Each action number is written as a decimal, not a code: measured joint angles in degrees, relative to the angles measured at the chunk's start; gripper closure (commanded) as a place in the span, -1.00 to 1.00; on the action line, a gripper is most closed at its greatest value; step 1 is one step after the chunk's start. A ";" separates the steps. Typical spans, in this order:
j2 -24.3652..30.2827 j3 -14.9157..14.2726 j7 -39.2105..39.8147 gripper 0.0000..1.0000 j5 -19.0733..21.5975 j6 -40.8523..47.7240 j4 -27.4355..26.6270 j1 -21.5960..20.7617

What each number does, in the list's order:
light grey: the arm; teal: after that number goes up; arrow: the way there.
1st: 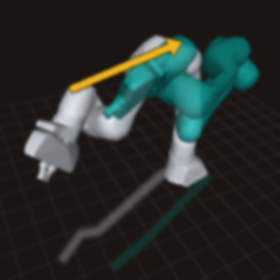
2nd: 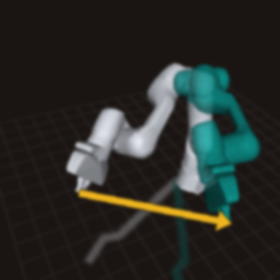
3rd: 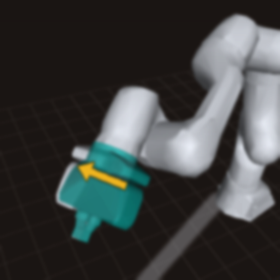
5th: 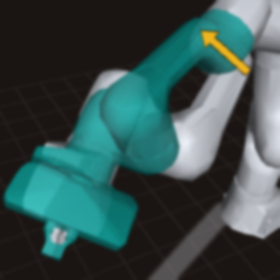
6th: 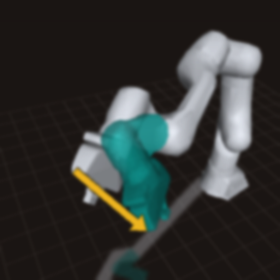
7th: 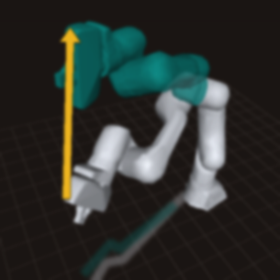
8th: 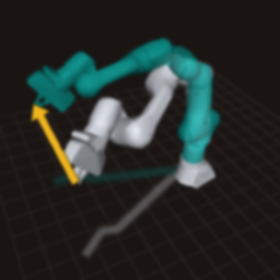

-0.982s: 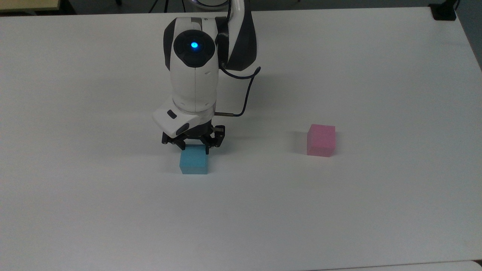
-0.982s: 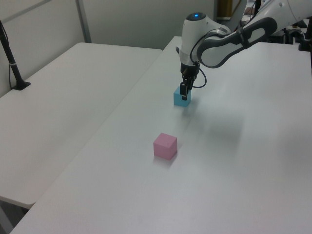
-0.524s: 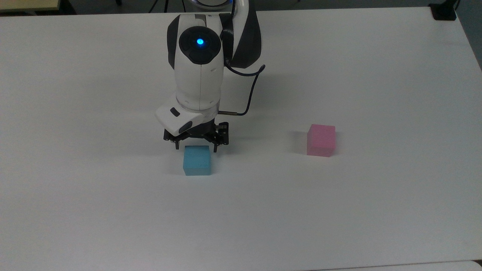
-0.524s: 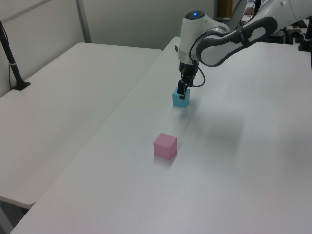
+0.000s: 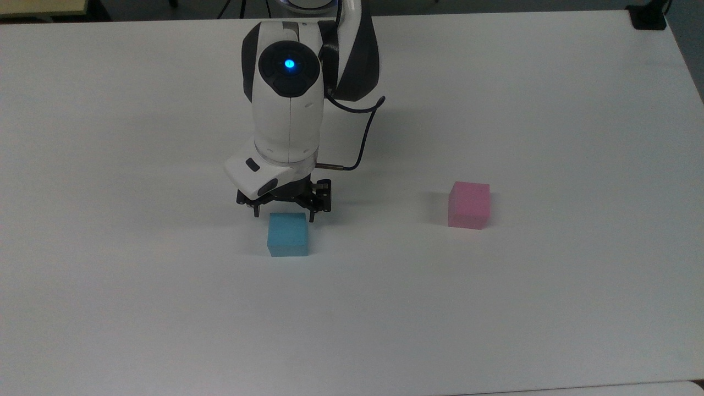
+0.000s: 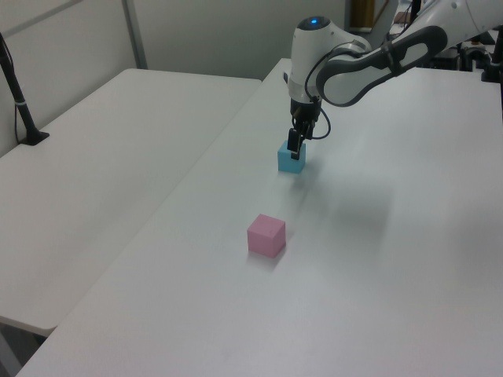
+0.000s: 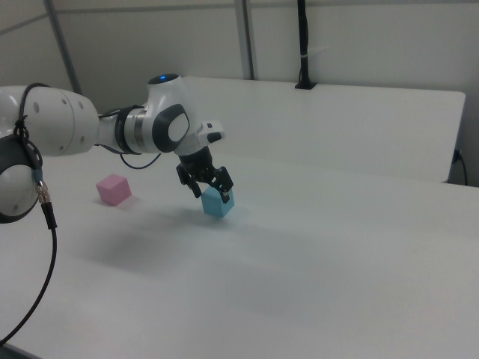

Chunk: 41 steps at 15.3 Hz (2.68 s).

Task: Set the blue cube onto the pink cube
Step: 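Close the gripper on the light-blue cube and lift it, then carry the held blue cube over the pink cube and lower it, then open the gripper to release the blue cube and raise it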

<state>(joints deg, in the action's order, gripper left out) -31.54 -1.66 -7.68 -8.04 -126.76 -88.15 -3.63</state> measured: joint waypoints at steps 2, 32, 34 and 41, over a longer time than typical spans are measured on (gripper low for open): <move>-0.71 0.00 -0.84 -0.59 0.00 -0.75 0.00 0.00; 1.50 0.90 -17.27 -0.98 -0.07 3.25 5.42 -24.49; 0.84 0.89 -17.27 -1.00 -0.24 3.26 5.40 -24.48; 2.93 0.85 -17.25 -1.00 -0.36 6.22 7.15 -24.45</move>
<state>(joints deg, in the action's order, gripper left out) -28.62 -0.81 -24.94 -8.39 -120.54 -81.01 -28.08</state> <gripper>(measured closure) 0.000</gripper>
